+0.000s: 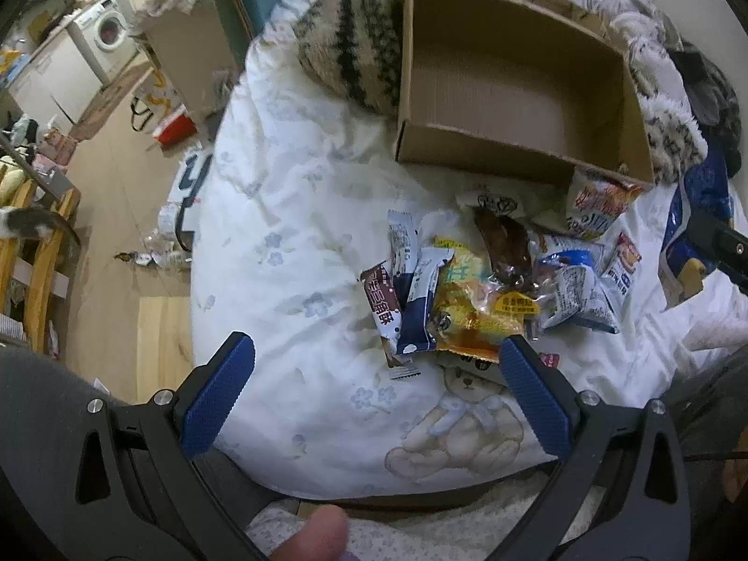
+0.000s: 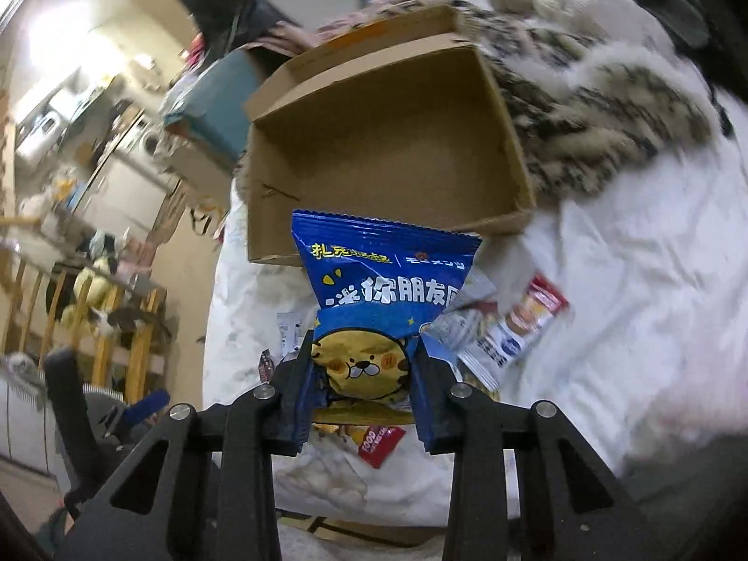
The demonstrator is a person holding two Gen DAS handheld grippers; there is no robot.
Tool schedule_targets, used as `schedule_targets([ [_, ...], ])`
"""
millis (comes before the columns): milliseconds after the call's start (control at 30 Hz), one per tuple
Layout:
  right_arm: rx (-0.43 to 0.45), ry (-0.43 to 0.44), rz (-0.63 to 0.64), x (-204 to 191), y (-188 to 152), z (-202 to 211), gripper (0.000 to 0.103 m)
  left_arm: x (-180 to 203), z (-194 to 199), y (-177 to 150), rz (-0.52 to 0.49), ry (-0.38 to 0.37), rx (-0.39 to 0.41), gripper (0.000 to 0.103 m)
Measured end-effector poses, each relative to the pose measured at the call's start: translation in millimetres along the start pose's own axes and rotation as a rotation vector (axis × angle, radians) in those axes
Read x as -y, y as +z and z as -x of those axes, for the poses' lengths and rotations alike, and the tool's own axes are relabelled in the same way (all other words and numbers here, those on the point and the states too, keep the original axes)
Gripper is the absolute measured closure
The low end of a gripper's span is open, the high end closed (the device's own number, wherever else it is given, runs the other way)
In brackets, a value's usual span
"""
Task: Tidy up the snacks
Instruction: 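Grasp the blue dog chip bag with the right tool while the left tool grasps the white-blue bar, then carry both snacks into the cardboard box and open both tools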
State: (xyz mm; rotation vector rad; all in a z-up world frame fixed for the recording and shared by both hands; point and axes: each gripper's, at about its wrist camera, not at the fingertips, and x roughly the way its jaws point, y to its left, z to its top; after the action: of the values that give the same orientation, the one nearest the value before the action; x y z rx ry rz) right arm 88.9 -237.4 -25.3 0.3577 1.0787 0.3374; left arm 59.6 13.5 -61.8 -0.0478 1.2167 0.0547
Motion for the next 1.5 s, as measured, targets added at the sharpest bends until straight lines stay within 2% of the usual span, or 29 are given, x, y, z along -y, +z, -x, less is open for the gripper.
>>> schedule_targets([
  [167,-0.013,-0.017,0.023,-2.5,-2.3,-17.3,0.067,-4.0,-13.9,16.9,-0.007,-0.010,-0.067,0.000],
  [300,-0.021,-0.024,0.031,-3.9,-4.8,-25.5,0.067,-13.3,-22.1,39.3,0.013,-0.040,-0.075,0.002],
  [400,-0.027,-0.029,0.032,-3.1,-6.2,-30.0,0.067,-27.4,-33.4,62.7,0.080,-0.062,-0.089,0.011],
  [467,-0.041,-0.022,0.017,0.0,-7.1,-34.4,0.067,-28.2,-49.8,76.5,0.094,-0.093,-0.127,0.025],
  [500,-0.048,-0.022,0.013,1.1,-7.3,-36.7,0.067,-25.1,-60.4,80.9,0.085,-0.095,-0.152,0.028],
  [567,-0.052,-0.031,0.021,0.0,-7.3,-39.9,0.067,-18.3,-79.1,84.6,0.068,-0.107,-0.196,0.045],
  [633,-0.056,-0.039,0.035,-2.1,-6.7,-42.7,0.067,-14.2,-94.6,84.5,0.061,-0.109,-0.227,0.056],
  [733,-0.070,-0.043,0.041,-3.0,-6.1,-48.0,0.067,-8.5,-115.3,86.3,0.053,-0.114,-0.257,0.059],
  [933,-0.104,-0.058,0.041,-2.1,-4.0,-59.2,0.067,2.9,-131.3,89.6,0.028,-0.087,-0.268,0.063],
  [967,-0.107,-0.066,0.045,-2.0,-3.5,-60.8,0.067,4.7,-133.7,89.4,0.023,-0.085,-0.270,0.074],
  [1033,-0.110,-0.073,0.049,-3.3,-3.2,-63.3,0.067,7.1,-138.0,89.4,0.023,-0.078,-0.279,0.085],
  [1167,-0.115,-0.087,0.058,-3.1,-2.8,-66.5,0.067,12.8,-136.3,91.5,0.019,-0.064,-0.245,0.089],
  [1267,-0.117,-0.092,0.056,-3.6,-3.1,-67.8,0.067,17.6,-120.3,92.6,0.029,-0.070,-0.212,0.090],
  [1500,-0.045,-0.172,0.113,-7.6,1.1,-54.8,0.067,16.7,-79.6,103.7,0.025,-0.061,-0.070,0.090],
])
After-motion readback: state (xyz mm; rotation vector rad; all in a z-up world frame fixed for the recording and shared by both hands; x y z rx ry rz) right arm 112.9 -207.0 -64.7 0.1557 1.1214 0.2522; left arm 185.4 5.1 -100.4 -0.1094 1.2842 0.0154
